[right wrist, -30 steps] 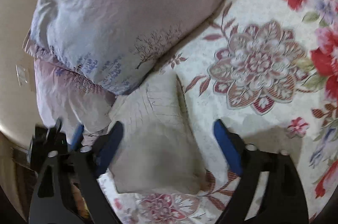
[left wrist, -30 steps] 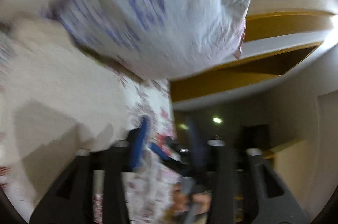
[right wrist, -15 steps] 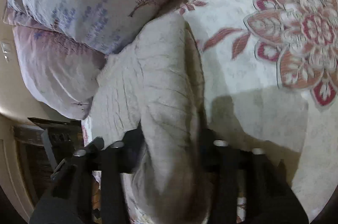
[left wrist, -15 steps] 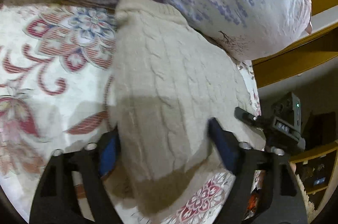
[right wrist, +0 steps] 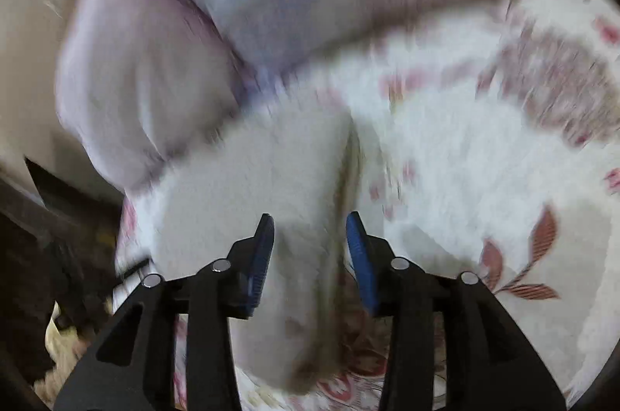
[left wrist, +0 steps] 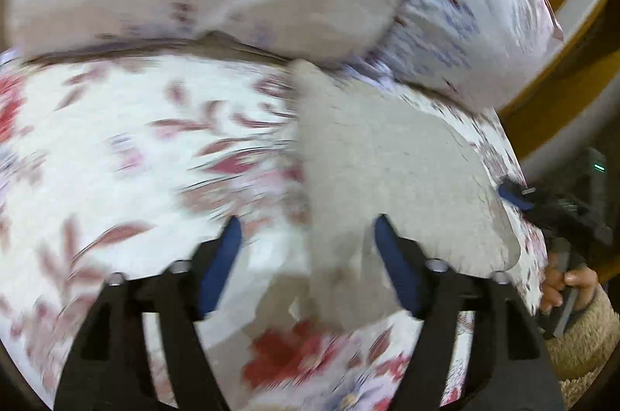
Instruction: Fold small clothes
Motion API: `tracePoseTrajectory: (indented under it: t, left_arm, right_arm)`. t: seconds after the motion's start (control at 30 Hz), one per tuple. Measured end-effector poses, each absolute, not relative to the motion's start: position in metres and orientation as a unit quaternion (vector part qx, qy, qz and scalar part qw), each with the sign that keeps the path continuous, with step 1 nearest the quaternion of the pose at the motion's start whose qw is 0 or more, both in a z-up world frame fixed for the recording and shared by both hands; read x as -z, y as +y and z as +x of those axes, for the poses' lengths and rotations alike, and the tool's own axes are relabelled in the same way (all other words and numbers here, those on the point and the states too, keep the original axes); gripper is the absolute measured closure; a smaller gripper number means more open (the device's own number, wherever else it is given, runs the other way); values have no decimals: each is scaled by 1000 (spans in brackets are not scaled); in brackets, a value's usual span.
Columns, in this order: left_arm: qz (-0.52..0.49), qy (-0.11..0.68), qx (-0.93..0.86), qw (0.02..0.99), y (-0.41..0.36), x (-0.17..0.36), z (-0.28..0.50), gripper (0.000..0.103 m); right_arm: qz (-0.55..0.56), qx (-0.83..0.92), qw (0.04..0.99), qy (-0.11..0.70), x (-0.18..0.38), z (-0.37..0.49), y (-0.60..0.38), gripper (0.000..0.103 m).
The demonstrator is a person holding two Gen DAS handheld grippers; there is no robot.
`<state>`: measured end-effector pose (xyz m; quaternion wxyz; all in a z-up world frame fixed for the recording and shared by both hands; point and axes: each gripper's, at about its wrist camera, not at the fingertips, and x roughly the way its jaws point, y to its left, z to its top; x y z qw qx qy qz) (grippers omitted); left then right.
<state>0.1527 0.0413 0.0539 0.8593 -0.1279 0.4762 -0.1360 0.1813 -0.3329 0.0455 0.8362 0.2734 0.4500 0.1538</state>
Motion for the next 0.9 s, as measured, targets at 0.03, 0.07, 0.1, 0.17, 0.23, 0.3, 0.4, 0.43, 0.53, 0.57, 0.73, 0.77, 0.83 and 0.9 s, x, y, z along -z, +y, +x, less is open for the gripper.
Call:
tracePoseTrajectory:
  t: [0.03, 0.07, 0.1, 0.17, 0.23, 0.3, 0.4, 0.43, 0.53, 0.57, 0.73, 0.77, 0.83, 0.9]
  left_arm:
    - [-132, 470, 127, 864, 43, -58, 145, 25]
    - [-136, 465, 119, 867, 51, -59, 135, 24]
    - [-136, 463, 114, 868, 56, -61, 124, 21]
    - [-130, 464, 109, 869, 56, -61, 107, 20]
    - [-120, 468, 110, 869, 56, -58, 95, 7]
    - [-95, 474, 97, 870, 54, -53, 81, 2]
    - [-56, 477, 87, 873, 36, -49, 68, 2]
    - [-45, 479, 83, 872, 31, -46, 67, 2]
    - [-34, 492, 90, 865, 17, -35, 64, 2]
    - [-32, 495, 90, 864, 15, -33, 63, 2]
    - [13, 511, 80, 856, -7, -14, 61, 2]
    - [14, 516, 77, 853, -8, -10, 62, 2]
    - [12, 525, 70, 848, -9, -4, 64, 2]
    - [25, 520, 58, 852, -12, -4, 62, 2]
  right_arm:
    - [280, -177, 836, 436, -53, 177, -330, 59]
    - [285, -215, 825, 437, -56, 175, -318, 50]
    - [273, -251, 807, 459, -52, 175, -302, 44]
    - [212, -221, 807, 505, -35, 180, -280, 39]
    - [198, -180, 822, 503, -15, 190, -276, 39]
    - [212, -153, 823, 504, -19, 190, -280, 40]
    - [175, -136, 850, 478, -45, 167, -271, 23]
    - [153, -124, 865, 461, -53, 149, -275, 4]
    - [118, -74, 888, 439, -49, 100, -275, 1]
    - [112, -69, 884, 449, -43, 95, -274, 1]
    - [68, -42, 854, 514, -4, 80, -256, 1]
    - [56, -36, 854, 516, -2, 79, -253, 1]
    - [25, -23, 856, 516, 0, 76, -248, 1]
    - [13, -19, 859, 511, 1, 76, -242, 1]
